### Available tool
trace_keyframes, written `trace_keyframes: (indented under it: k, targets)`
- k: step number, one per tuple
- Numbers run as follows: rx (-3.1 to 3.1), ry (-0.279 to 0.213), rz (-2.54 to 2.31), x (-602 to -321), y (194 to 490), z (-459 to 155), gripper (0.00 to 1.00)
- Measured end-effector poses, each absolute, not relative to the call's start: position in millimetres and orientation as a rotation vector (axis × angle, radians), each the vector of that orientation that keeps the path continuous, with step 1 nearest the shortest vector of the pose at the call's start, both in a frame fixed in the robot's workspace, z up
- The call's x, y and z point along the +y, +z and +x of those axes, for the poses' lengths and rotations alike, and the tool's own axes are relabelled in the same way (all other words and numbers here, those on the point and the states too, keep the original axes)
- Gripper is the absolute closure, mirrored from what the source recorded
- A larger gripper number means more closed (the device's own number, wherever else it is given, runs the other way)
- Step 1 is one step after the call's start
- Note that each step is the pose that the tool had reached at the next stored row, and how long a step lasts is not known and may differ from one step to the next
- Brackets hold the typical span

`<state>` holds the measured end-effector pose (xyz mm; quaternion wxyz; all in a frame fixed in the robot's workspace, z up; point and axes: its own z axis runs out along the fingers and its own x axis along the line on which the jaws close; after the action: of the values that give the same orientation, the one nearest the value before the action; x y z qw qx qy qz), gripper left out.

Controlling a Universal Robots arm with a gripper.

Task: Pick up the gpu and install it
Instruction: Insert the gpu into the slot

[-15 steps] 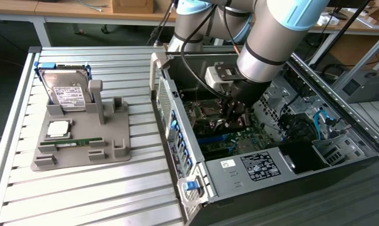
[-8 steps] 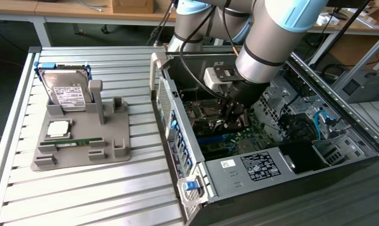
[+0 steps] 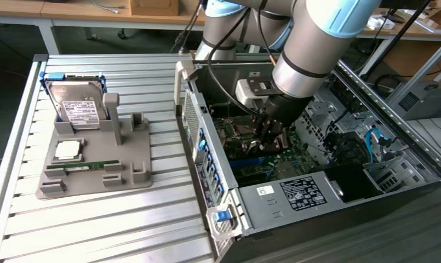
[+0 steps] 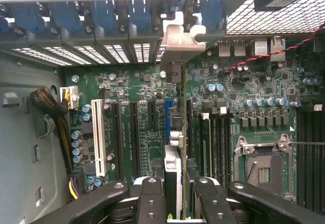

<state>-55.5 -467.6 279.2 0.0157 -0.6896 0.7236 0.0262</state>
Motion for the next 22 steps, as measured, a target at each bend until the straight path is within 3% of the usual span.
trace_keyframes:
  k: [10,22]
  targets:
    - [2.293,0.047,-2.13,-467,278,-59,0.73]
    - [2.295,0.043,-2.131,-467,275,-67,0.73]
